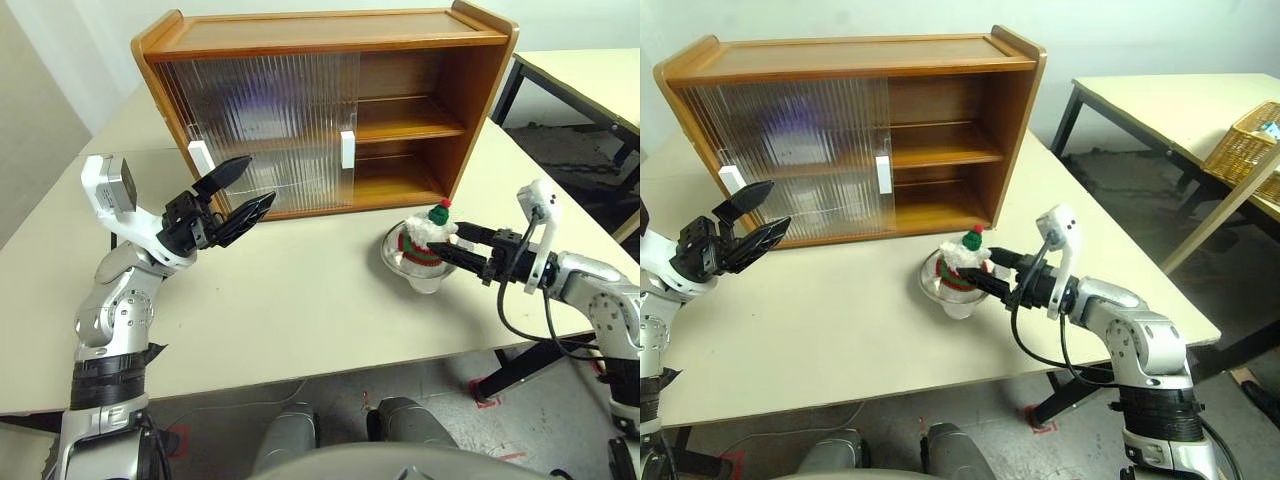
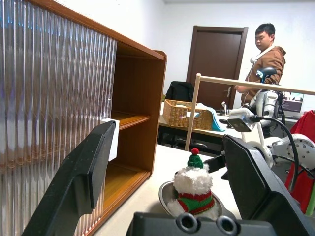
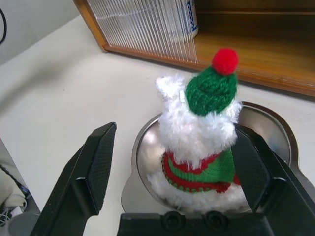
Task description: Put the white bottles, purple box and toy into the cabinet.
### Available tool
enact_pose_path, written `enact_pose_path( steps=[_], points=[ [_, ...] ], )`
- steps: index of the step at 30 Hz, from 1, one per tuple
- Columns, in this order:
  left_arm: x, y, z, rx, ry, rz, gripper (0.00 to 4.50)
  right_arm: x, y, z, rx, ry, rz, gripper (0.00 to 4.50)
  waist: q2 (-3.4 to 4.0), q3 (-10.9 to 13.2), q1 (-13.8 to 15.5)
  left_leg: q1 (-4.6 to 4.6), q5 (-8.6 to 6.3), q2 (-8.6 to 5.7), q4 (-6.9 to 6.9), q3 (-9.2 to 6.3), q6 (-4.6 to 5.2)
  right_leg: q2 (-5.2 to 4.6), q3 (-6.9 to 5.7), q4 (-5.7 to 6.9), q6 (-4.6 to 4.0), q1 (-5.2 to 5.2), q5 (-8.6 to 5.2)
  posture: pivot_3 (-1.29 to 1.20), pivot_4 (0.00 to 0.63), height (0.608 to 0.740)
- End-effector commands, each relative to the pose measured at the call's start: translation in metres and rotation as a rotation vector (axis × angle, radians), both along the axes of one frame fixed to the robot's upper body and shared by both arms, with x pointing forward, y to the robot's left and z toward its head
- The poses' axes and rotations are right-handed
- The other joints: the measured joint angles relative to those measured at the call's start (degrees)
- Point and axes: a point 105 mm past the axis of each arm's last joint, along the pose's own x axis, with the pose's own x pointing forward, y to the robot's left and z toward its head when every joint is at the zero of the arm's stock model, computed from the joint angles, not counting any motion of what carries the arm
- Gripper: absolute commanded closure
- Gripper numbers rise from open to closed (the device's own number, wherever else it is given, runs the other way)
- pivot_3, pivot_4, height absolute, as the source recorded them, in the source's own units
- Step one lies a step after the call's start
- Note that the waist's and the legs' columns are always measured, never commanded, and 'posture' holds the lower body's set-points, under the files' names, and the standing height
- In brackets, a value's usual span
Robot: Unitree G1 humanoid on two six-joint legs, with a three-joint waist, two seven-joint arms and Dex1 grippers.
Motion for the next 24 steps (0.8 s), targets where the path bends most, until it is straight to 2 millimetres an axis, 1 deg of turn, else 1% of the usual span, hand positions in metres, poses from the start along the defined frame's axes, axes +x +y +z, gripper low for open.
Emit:
enact_pose_path(
  steps=[1,5,9,12,20,24],
  points=[
    [0.0,0.002,0.001,0.012,-0.002,0.008,0.0,-0.001,-0.003,-0.01,-0.021,0.011,-0.003,0.04,0.0,0.0,0.0,0.0,0.0,0.0,0.0,0.0,-0.01,0.0,0.0,0.0,0.0,0.0,0.0,-0.07,0.006,0.74],
    [0.0,0.002,0.002,0.011,-0.004,0.008,0.0,0.0,-0.005,-0.019,-0.02,0.021,-0.01,0.04,0.0,0.0,0.02,-0.02,-0.02,-0.02,0.0,-0.02,-0.03,-0.03,0.01,-0.02,0.01,-0.01,-0.01,-0.07,0.006,0.74],
    [0.001,0.002,0.003,0.011,-0.007,0.008,0.0,0.001,-0.003,-0.025,-0.019,0.03,-0.009,0.04,0.0,0.0,0.01,-0.03,-0.04,-0.01,-0.03,-0.02,-0.07,-0.03,0.01,-0.02,-0.01,-0.04,-0.02,-0.07,0.007,0.74],
    [0.001,0.003,0.004,0.013,-0.009,0.009,0.0,0.005,0.001,-0.03,-0.015,0.032,-0.01,0.04,0.0,0.0,0.01,-0.03,-0.05,-0.01,-0.06,-0.02,-0.08,-0.03,0.01,-0.03,-0.01,-0.04,-0.04,-0.07,0.006,0.74],
    [0.001,0.004,0.006,0.017,-0.015,0.018,0.0,0.015,0.01,-0.031,-0.003,0.012,-0.005,0.04,0.0,0.0,0.02,-0.03,-0.05,0.0,-0.08,-0.03,-0.08,-0.03,0.01,-0.03,-0.01,-0.06,-0.04,-0.06,0.003,0.74],
    [0.001,0.004,0.006,0.018,-0.016,0.022,0.0,0.017,0.015,-0.028,0.005,0.007,0.004,0.04,0.0,0.0,0.04,-0.03,-0.05,0.0,-0.09,-0.04,-0.08,-0.03,0.01,-0.03,-0.03,-0.07,-0.05,-0.06,0.002,0.74]
  ],
)
